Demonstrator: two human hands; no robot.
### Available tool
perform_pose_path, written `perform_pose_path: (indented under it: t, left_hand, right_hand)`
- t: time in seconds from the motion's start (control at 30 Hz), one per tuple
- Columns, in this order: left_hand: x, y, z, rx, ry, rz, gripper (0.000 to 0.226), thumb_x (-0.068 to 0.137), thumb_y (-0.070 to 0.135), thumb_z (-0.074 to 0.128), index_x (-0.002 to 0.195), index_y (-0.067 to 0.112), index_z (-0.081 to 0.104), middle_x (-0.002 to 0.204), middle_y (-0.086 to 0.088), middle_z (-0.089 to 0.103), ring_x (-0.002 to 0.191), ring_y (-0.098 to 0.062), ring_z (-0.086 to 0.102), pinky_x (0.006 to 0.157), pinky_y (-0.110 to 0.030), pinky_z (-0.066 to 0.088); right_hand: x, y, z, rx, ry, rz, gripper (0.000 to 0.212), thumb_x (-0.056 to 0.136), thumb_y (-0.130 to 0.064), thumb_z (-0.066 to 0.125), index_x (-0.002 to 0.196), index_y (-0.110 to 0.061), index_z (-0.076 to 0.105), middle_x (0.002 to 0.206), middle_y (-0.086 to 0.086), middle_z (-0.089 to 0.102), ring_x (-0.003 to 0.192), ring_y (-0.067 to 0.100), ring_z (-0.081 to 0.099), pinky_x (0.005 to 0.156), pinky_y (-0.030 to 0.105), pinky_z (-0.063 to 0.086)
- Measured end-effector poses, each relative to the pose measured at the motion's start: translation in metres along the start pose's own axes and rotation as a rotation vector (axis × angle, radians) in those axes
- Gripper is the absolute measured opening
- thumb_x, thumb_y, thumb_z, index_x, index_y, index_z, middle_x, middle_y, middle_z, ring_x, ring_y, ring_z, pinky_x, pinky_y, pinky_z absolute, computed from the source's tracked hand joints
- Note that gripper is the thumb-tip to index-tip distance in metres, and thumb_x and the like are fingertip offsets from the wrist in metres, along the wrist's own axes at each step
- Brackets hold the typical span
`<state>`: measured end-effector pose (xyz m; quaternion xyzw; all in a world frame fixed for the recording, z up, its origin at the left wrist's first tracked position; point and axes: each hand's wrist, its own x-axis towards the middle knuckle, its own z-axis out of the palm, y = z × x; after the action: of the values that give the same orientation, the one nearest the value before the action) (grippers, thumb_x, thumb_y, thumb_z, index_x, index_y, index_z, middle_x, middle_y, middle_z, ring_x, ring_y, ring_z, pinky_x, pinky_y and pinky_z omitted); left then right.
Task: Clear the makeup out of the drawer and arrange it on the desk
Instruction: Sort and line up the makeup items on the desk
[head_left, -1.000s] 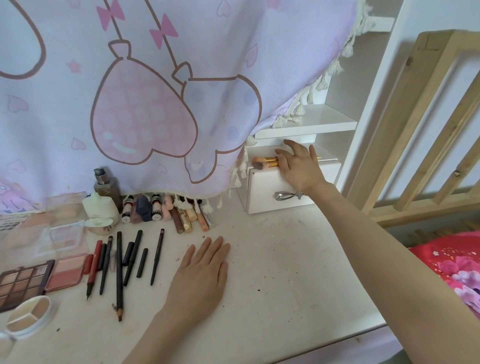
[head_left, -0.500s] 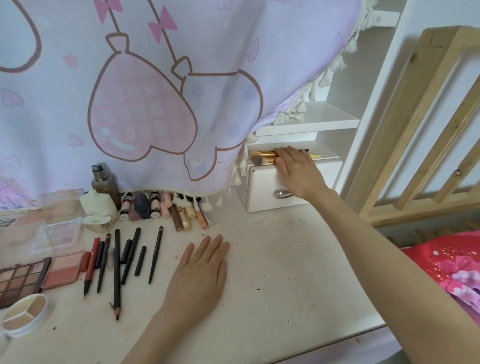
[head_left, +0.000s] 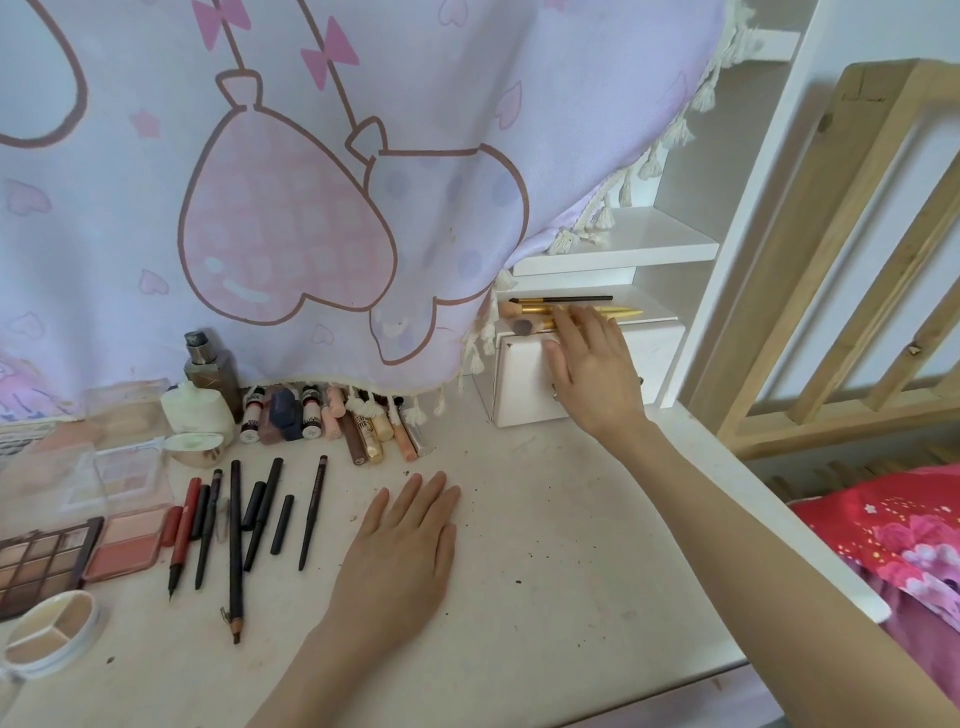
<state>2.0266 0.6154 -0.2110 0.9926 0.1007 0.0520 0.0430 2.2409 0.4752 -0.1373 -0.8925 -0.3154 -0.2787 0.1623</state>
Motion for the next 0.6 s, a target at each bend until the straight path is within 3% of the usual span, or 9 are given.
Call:
perform_pose_path:
  t: [0.07, 0.1, 0.2, 0.27, 0.33, 0.37, 0.4, 0.53, 0.6]
  left_hand:
    - [0.001, 0.001, 0.0, 0.005, 0.049, 0.028, 0.071, 0.083, 0.044, -0.003, 0.144, 0.028, 0.029, 0.151, 0.011, 0.021, 0.14, -0.011, 0.023, 0.117, -0.033, -0.001]
    - [0.001, 0.001, 0.001, -0.011, 0.069, 0.047, 0.08, 0.075, 0.046, -0.016, 0.147, 0.03, 0.013, 0.152, 0.015, 0.003, 0.144, -0.009, 0.005, 0.113, -0.029, -0.012]
    - [0.002, 0.003, 0.0, -0.006, 0.062, 0.052, 0.088, 0.065, 0.046, -0.027, 0.148, 0.031, 0.0, 0.152, 0.017, -0.009, 0.143, -0.008, -0.009, 0.107, -0.026, -0.019]
    - [0.002, 0.003, 0.0, -0.014, 0.081, 0.023, 0.081, 0.072, 0.046, -0.019, 0.147, 0.03, 0.008, 0.151, 0.015, -0.001, 0.144, -0.01, 0.002, 0.112, -0.028, -0.013]
    - [0.001, 0.004, -0.002, 0.032, 0.046, 0.013, 0.062, 0.086, 0.041, 0.009, 0.136, 0.028, 0.044, 0.144, 0.011, 0.036, 0.133, -0.011, 0.039, 0.114, -0.029, 0.021]
    - [0.001, 0.003, 0.0, 0.018, 0.04, 0.02, 0.052, 0.087, 0.037, 0.022, 0.125, 0.028, 0.058, 0.133, 0.01, 0.052, 0.121, -0.011, 0.053, 0.105, -0.03, 0.037]
    - [0.001, 0.001, 0.0, 0.016, 0.023, 0.024, 0.047, 0.087, 0.035, 0.029, 0.118, 0.028, 0.064, 0.125, 0.01, 0.06, 0.114, -0.011, 0.059, 0.099, -0.032, 0.042]
    - [0.0, 0.0, 0.002, 0.016, 0.025, 0.044, 0.052, 0.097, 0.032, 0.017, 0.115, 0.024, 0.066, 0.121, 0.006, 0.064, 0.11, -0.014, 0.061, 0.098, -0.033, 0.03]
    - [0.002, 0.0, 0.004, 0.047, 0.047, 0.038, 0.053, 0.097, 0.032, 0.017, 0.114, 0.025, 0.066, 0.12, 0.008, 0.064, 0.11, -0.013, 0.061, 0.099, -0.035, 0.037]
  right_hand:
    - [-0.001, 0.0, -0.002, -0.012, -0.07, 0.016, 0.064, 0.094, -0.043, 0.012, 0.143, -0.01, 0.035, 0.148, 0.012, 0.036, 0.139, 0.028, 0.028, 0.115, 0.042, 0.011]
    - [0.002, 0.001, -0.003, -0.023, -0.105, 0.028, 0.06, 0.097, -0.043, 0.012, 0.146, -0.014, 0.028, 0.153, 0.007, 0.028, 0.142, 0.023, 0.021, 0.116, 0.04, 0.006]
    - [0.014, 0.003, -0.007, -0.031, -0.211, 0.062, 0.05, 0.102, -0.037, 0.016, 0.15, -0.023, 0.016, 0.157, -0.002, 0.014, 0.145, 0.014, 0.007, 0.116, 0.04, -0.001]
    - [0.021, 0.002, -0.01, -0.019, -0.27, 0.083, 0.05, 0.102, -0.037, 0.013, 0.15, -0.025, 0.012, 0.158, -0.005, 0.01, 0.145, 0.012, 0.004, 0.116, 0.041, -0.001]
    - [0.023, 0.001, -0.011, -0.001, -0.296, 0.099, 0.05, 0.102, -0.037, 0.012, 0.15, -0.025, 0.01, 0.158, -0.005, 0.008, 0.145, 0.011, 0.003, 0.116, 0.041, -0.001]
    - [0.023, 0.001, -0.011, 0.011, -0.296, 0.102, 0.05, 0.102, -0.037, 0.013, 0.15, -0.025, 0.009, 0.158, -0.004, 0.007, 0.145, 0.011, 0.003, 0.115, 0.04, -0.002]
    - [0.021, 0.001, -0.011, 0.03, -0.28, 0.098, 0.05, 0.102, -0.037, 0.014, 0.15, -0.024, 0.01, 0.158, -0.003, 0.007, 0.145, 0.012, 0.004, 0.116, 0.04, -0.001]
    - [0.009, 0.004, -0.009, 0.132, -0.037, 0.042, 0.048, 0.1, -0.031, 0.025, 0.142, -0.013, 0.036, 0.15, 0.013, 0.031, 0.139, 0.026, 0.027, 0.114, 0.042, 0.018]
    - [0.004, 0.005, -0.008, 0.115, 0.047, -0.01, 0.047, 0.096, -0.03, 0.028, 0.131, -0.008, 0.051, 0.134, 0.021, 0.048, 0.123, 0.036, 0.045, 0.106, 0.046, 0.032]
